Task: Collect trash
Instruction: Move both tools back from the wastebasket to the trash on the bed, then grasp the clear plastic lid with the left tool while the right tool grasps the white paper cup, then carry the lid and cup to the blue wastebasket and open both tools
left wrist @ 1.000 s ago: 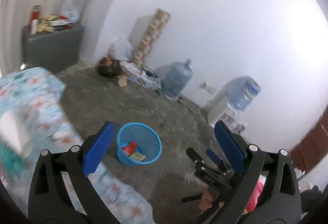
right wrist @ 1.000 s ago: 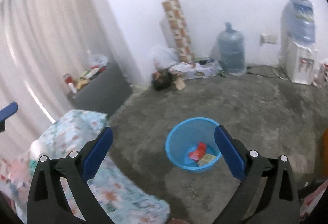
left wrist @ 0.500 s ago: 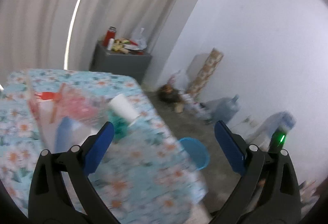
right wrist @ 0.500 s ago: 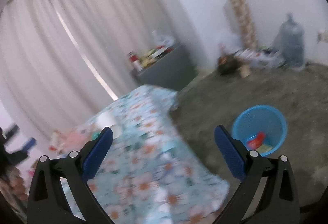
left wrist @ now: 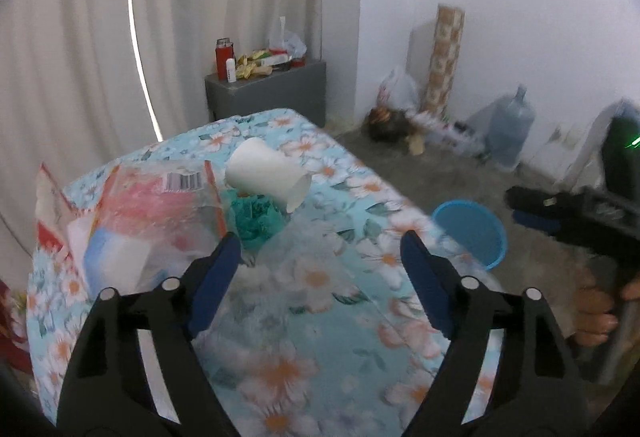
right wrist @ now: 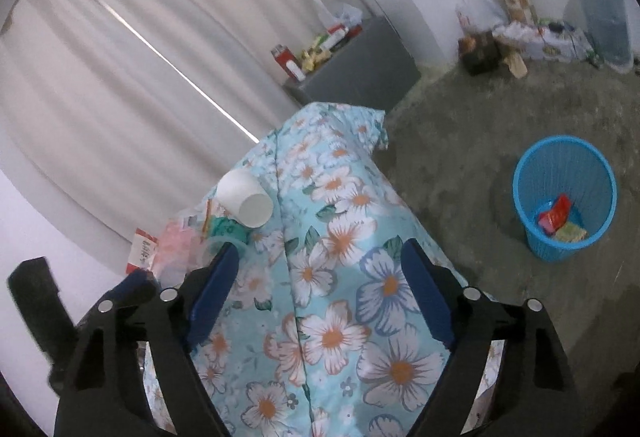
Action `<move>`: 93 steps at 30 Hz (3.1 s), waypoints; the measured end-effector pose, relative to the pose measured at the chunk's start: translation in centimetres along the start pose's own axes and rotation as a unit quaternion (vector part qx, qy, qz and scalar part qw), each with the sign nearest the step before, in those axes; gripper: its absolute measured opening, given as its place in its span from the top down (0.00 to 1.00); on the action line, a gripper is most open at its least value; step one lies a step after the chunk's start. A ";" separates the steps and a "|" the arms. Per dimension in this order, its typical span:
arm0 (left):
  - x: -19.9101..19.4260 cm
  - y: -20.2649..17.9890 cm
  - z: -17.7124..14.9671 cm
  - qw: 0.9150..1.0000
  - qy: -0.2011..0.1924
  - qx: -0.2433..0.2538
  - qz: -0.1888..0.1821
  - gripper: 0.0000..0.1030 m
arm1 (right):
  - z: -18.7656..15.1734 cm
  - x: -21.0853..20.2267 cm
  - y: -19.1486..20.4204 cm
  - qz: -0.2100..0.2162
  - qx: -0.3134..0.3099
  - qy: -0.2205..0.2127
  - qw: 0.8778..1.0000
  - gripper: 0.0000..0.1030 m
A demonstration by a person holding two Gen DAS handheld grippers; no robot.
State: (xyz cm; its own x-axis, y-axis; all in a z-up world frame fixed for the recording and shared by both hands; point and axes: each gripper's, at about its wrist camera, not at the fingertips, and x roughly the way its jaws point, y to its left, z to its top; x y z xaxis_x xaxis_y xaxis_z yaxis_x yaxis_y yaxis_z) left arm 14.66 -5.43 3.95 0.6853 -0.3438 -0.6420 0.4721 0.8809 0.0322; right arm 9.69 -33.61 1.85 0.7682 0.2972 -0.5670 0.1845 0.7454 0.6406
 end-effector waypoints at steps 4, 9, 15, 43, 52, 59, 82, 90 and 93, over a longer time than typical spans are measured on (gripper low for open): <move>4.0 -0.2 0.0 0.997 0.042 0.024 0.056 0.49 | 0.0 1.2 -0.4 -0.005 0.000 0.010 1.000 0.23; 6.5 0.0 -0.1 0.995 0.075 0.029 0.067 0.61 | -0.3 2.2 -1.0 -0.004 0.008 0.020 1.000 0.23; 6.0 -0.6 0.3 0.992 0.062 0.058 0.095 0.90 | -0.2 1.7 -1.6 -0.006 0.011 0.012 1.000 0.23; -0.5 0.7 -1.9 0.999 0.013 -0.026 -0.030 0.96 | 8.0 17.7 12.3 0.061 -0.170 0.199 0.963 0.21; 0.0 1.2 -1.8 0.998 0.012 -0.037 -0.050 0.96 | 8.2 27.3 17.0 0.001 -0.258 0.283 0.924 0.20; -0.1 1.2 -1.6 0.998 0.008 -0.035 -0.057 0.96 | 7.6 29.0 16.8 -0.015 -0.249 0.293 0.923 0.25; -1.3 0.2 -0.9 0.999 -0.003 -0.009 -0.050 0.96 | 7.6 12.9 8.7 -0.004 -0.113 0.087 0.990 0.38; -1.3 -1.3 -0.5 0.999 0.002 0.021 -0.032 0.96 | 5.0 6.3 5.9 -0.015 -0.092 0.018 0.995 0.38; -1.3 -2.1 -0.3 0.999 0.003 0.030 -0.029 0.96 | 4.5 3.8 4.1 -0.006 -0.067 -0.004 0.998 0.38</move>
State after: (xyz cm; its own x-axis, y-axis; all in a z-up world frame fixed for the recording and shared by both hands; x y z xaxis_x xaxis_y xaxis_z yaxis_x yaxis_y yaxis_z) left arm 12.58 -6.76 4.51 0.6525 -0.3909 -0.6491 0.5435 0.8384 0.0415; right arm 16.12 -32.10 4.59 0.7709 0.2834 -0.5704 0.1111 0.8220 0.5585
